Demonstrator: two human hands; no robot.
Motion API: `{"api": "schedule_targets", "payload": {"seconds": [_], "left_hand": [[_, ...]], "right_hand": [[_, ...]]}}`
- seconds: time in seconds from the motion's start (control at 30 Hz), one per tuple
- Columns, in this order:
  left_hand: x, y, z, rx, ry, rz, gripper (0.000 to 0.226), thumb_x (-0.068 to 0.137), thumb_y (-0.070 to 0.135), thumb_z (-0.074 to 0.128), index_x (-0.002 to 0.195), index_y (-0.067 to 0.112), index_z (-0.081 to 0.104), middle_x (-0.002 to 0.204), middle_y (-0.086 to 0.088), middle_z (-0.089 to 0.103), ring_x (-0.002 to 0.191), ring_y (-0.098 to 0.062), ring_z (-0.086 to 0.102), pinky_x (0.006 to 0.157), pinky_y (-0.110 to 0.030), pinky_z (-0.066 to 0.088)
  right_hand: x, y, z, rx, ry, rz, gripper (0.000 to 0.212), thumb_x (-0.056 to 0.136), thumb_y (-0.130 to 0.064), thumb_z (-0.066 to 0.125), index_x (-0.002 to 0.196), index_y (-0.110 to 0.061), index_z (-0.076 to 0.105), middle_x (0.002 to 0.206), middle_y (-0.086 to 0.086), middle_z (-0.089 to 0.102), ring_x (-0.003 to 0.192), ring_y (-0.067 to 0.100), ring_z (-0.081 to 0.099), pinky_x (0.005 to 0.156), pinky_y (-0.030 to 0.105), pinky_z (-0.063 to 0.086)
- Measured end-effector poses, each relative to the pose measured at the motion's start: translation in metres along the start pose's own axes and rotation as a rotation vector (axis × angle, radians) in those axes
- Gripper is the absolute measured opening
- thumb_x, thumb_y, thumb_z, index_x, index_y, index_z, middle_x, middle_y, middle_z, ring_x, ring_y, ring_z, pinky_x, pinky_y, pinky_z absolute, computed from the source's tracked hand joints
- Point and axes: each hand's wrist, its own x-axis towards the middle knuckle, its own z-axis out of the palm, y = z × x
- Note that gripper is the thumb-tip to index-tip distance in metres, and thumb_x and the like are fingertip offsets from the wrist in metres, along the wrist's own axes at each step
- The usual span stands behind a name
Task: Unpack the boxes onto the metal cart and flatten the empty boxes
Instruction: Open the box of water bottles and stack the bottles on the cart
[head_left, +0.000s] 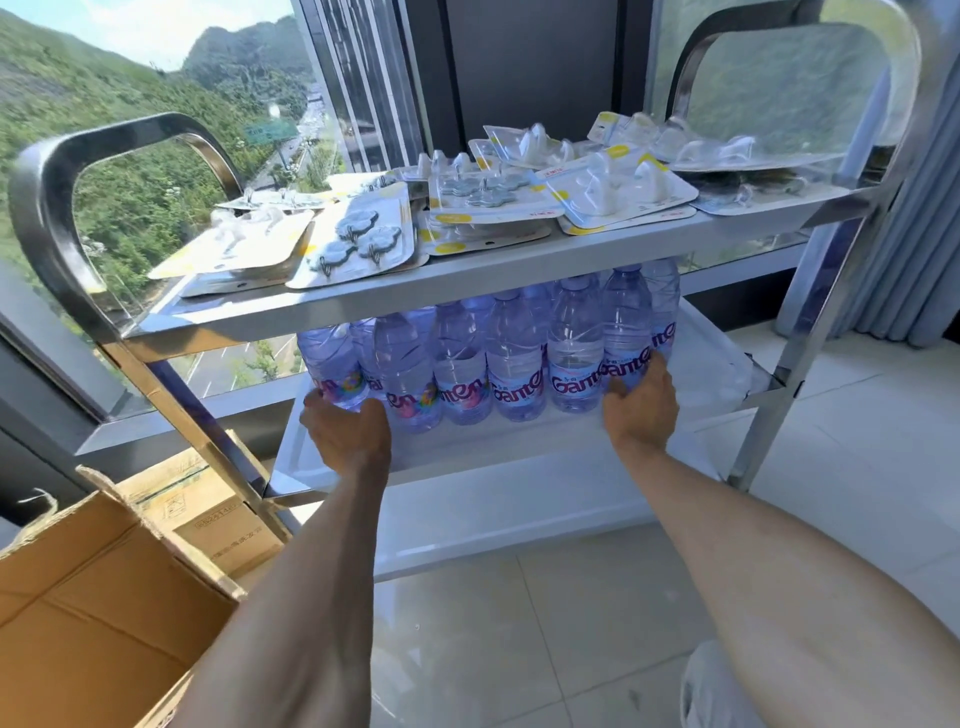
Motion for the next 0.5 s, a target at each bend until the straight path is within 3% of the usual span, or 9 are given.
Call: {"api": "schedule_targets", "payload": {"seconds": [0.13,0.27,0.4,0.5], "left_hand": [[0.033,-0.008,-0.002,-0.032,-0.147,-0.091,0.082,0.077,0.023,0.068,0.147,0.013,0.027,0.142,-0.015,0.048,0.128,-0.036,0.048,0.103,-0.042,0.041],[0.057,-0.002,0.006,-0.186,-0.263,-0.035,0.080,0.064,0.031,0.076,0.133,0.017,0.039,0.122,-0.010,0.063,0.111,-0.032,0.060,0.099,-0.043,0.048],[0.072,-0.012,0.002,-0.082,-0.235,0.006,0.081,0.057,0.048,0.085,0.125,0.018,0.051,0.120,-0.007,0.065,0.108,-0.030,0.063,0.097,-0.044,0.051],[0.072,-0.014,0.003,-0.108,-0.234,-0.012,0.081,0.055,0.048,0.088,0.118,0.020,0.046,0.111,-0.002,0.064,0.103,-0.027,0.064,0.095,-0.042,0.052]], "right_hand": [[-0.002,0.000,0.004,-0.030,0.022,-0.018,0.067,0.083,-0.013,0.063,0.143,-0.005,0.035,0.127,0.022,0.053,0.117,0.040,0.050,0.099,0.047,0.039],[-0.005,0.003,0.008,-0.055,0.049,-0.059,0.071,0.079,-0.009,0.060,0.144,-0.002,0.032,0.127,0.024,0.052,0.116,0.042,0.049,0.099,0.048,0.039],[-0.007,0.003,0.012,-0.084,0.074,-0.076,0.072,0.080,-0.014,0.060,0.145,-0.001,0.031,0.128,0.024,0.051,0.116,0.041,0.048,0.098,0.048,0.038],[-0.007,0.004,0.014,-0.098,0.078,-0.066,0.076,0.079,-0.014,0.061,0.146,0.000,0.028,0.131,0.024,0.049,0.118,0.040,0.046,0.101,0.047,0.035]]}}
